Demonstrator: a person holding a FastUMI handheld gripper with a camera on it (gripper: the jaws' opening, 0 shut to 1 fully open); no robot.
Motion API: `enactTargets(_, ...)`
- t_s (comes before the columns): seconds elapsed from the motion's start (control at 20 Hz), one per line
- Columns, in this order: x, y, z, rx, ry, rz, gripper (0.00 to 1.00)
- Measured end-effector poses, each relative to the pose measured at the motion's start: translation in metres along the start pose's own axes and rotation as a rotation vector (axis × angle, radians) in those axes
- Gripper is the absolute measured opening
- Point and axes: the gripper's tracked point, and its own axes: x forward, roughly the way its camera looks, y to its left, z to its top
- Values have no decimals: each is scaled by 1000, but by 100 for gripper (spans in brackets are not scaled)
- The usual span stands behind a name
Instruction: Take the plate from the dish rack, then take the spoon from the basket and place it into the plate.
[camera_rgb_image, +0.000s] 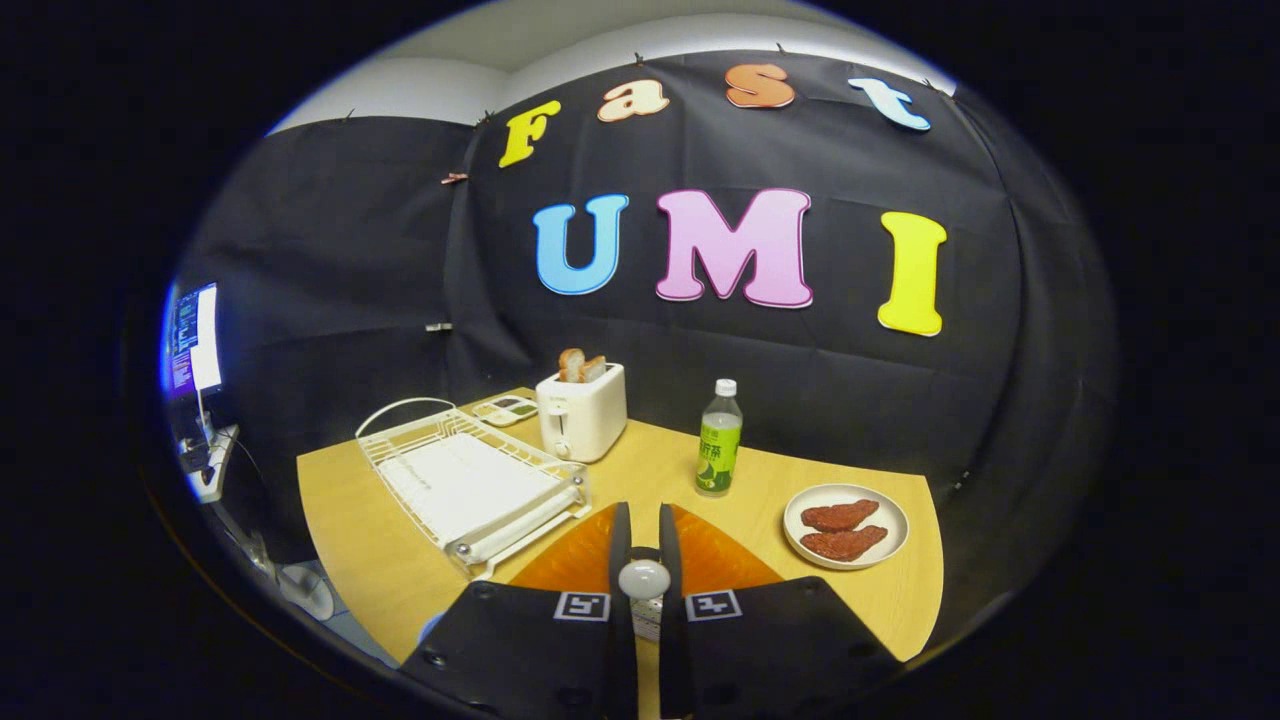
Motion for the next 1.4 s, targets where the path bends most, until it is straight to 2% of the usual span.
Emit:
enactTargets(0.1, -12, 23, 8, 23, -10, 59, 12)
enactTargets(0.25, -23, 56, -4, 2, 5, 146, 12)
enactTargets(0.4, -25, 97, -38, 7, 57, 255, 12)
enactTargets(0.6, -11, 126, -89, -56, 136, 323, 13)
enactTargets(0.9, -3, 123, -138, -86, 227, 318, 13)
enactTargets(1.25, -11, 110, -149, -47, 278, 306, 15)
enactTargets(1.35, -12, 106, -149, -30, 296, 298, 18)
enactTargets(1.4, -12, 104, -148, -13, 305, 292, 24)
